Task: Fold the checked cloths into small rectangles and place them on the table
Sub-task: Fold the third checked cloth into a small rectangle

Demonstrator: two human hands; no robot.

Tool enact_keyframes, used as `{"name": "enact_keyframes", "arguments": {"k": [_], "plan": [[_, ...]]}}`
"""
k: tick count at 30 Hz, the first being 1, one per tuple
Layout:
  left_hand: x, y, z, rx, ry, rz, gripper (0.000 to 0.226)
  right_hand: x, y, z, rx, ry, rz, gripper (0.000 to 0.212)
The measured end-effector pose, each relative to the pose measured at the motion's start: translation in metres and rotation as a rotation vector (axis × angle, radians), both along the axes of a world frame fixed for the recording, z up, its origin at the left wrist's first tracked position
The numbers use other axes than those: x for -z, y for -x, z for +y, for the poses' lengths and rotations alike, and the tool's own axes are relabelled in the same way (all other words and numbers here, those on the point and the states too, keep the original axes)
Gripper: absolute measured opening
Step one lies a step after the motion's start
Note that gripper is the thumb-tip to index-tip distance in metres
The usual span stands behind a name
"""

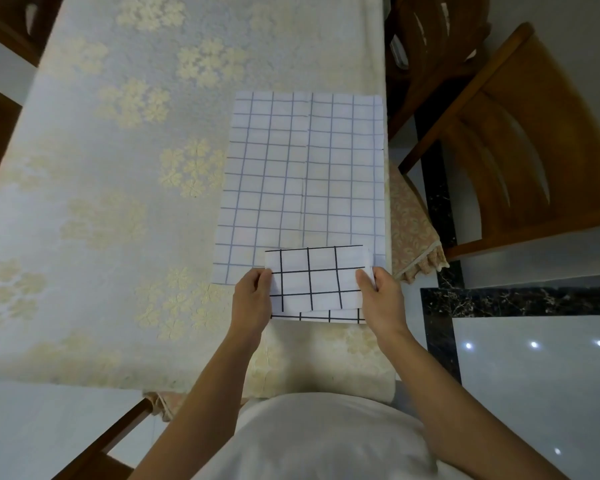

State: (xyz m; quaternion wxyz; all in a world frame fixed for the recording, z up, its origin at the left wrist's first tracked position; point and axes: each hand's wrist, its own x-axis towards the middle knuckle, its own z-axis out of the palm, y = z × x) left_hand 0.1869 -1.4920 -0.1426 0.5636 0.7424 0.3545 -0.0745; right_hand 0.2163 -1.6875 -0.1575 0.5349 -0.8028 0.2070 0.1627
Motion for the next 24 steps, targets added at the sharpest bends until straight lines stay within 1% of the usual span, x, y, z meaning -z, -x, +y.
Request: {"name": "enact_keyframes", "arguments": {"k": [6,9,14,20,24], "plan": [[-0.017,-0.005,-0.007,-0.015,-0.074,-0.076,0.024,-0.024,-0.001,-0.003,0.017,-0.026,-0.115,0.039],[-0.022,-0.002,-0.011,-0.005,-0.134,-0.109,0.024,-0.032,0.0,-0.007,0.003,-0.003,-0.177,0.04],[-0.023,0.007,-0.019,-0.027,-0.178,-0.12,0.027,-0.043,0.002,-0.018,-0.041,0.058,-0.265,0.041],[-0.025,0.03,-0.045,-0.165,-0.166,-0.096,0.026,-0.039,0.004,-0.039,-0.143,0.066,-0.316,0.04],[-0.03,0.05,-0.074,-0.286,-0.19,-0.079,0.024,-0.034,0.006,-0.056,-0.261,0.089,-0.336,0.041]]}}
